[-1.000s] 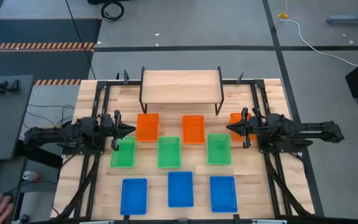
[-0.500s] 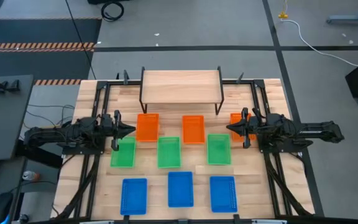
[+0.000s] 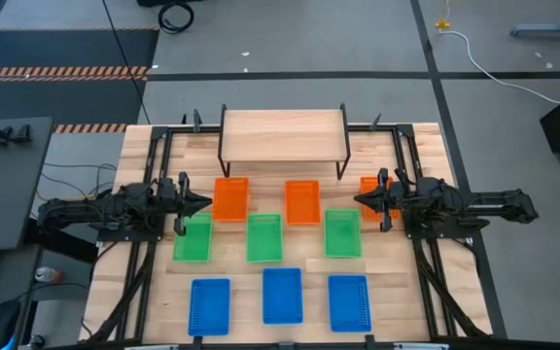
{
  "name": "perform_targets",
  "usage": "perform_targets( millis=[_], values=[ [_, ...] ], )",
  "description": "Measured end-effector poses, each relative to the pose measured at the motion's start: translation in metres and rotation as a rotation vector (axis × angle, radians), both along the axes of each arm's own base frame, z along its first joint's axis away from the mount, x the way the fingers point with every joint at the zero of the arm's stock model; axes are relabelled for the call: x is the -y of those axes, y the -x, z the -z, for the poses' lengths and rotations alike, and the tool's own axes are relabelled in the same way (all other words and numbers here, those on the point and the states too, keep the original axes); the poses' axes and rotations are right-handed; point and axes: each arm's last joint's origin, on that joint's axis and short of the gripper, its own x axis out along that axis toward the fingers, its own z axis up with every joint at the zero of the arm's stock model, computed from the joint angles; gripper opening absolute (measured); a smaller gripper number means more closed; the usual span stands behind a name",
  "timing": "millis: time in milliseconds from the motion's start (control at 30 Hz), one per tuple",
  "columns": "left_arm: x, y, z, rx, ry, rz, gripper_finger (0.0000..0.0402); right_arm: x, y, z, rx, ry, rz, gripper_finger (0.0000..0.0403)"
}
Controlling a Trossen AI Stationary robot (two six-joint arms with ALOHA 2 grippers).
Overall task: Stack baskets on shelf by color
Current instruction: Put the middle orange bin on the shelf
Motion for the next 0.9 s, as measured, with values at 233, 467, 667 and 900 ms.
perform_targets(
  millis=[233,467,667,900],
  values=[
    [0.0000,0.0000,0.0001,0.000,0.000,0.000,0.0031,0.0000,0.0000,0.0000,0.000,0.000,0.000,0.0012],
    [0.0000,0.0000,0.0000,0.000,0.000,0.000,0.0031,0.0000,0.0000,0.0001,0.000,0.000,0.000,0.0012],
    [0.0000,0.0000,0.0001,0.000,0.000,0.000,0.0035,0.0000,0.0000,0.0000,0.000,0.000,0.000,0.0012],
    [0.0000,0.0000,0.0001,0.000,0.000,0.000,0.0028,0.0000,0.0000,0.0001,-0.001,0.000,0.000,0.0012]
  ],
)
